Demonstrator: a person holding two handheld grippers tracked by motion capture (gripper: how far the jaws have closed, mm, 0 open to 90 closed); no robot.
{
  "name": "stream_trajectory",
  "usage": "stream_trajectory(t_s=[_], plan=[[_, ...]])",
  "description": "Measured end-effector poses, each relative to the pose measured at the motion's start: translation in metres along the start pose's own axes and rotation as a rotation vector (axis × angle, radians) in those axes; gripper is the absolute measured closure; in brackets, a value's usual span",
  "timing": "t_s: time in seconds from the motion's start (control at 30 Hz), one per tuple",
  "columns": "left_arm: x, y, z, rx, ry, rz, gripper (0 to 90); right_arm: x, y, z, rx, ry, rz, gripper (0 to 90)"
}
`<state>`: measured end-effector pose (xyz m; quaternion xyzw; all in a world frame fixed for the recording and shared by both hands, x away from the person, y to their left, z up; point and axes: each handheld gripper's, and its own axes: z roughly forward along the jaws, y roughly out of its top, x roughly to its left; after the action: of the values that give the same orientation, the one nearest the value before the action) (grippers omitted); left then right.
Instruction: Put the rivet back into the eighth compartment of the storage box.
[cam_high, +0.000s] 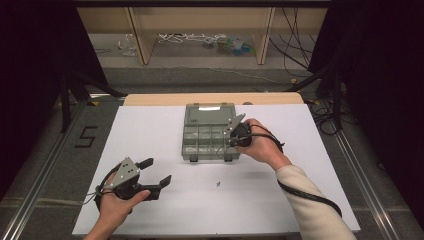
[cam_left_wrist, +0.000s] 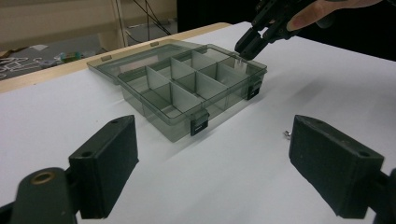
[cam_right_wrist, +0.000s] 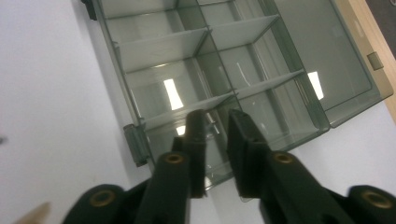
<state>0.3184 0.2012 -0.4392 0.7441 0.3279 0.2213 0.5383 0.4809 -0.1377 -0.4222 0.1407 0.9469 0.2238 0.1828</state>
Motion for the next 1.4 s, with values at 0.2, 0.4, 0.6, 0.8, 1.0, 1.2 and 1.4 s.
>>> stream_trajectory(t_s=[0.2,0.4,0.6,0.8,1.0,1.2,1.4], plan=[[-0.001,0.0,-0.001,0.008,0.01,-0.005,15.1,0.0,0.0,-0.002,-0.01,-0.017,-0.006,63.7],[-0.001,0.0,-0.001,0.007,0.01,-0.005,15.1,0.002,0.0,-0.007,-0.019,0.019,0.0,53.3],[-0.001,0.0,-0.001,0.008,0.01,-0.004,15.1,0.011,0.003,-0.009,-0.005,0.095,-0.017,49.3],[-0.001,0.0,-0.002,0.003,0.009,-0.013,15.1,0.022,0.008,-0.009,0.01,0.164,-0.041,46.9],[-0.001,0.0,-0.002,0.003,0.008,-0.012,15.1,0.029,0.009,-0.009,0.005,0.205,-0.045,40.3],[-0.001,0.0,-0.002,0.004,0.009,-0.01,15.1,0.036,0.008,-0.007,0.023,0.249,-0.047,35.0],[-0.001,0.0,-0.002,0.003,0.009,-0.01,15.1,0.046,0.008,-0.002,0.036,0.288,-0.071,33.6]])
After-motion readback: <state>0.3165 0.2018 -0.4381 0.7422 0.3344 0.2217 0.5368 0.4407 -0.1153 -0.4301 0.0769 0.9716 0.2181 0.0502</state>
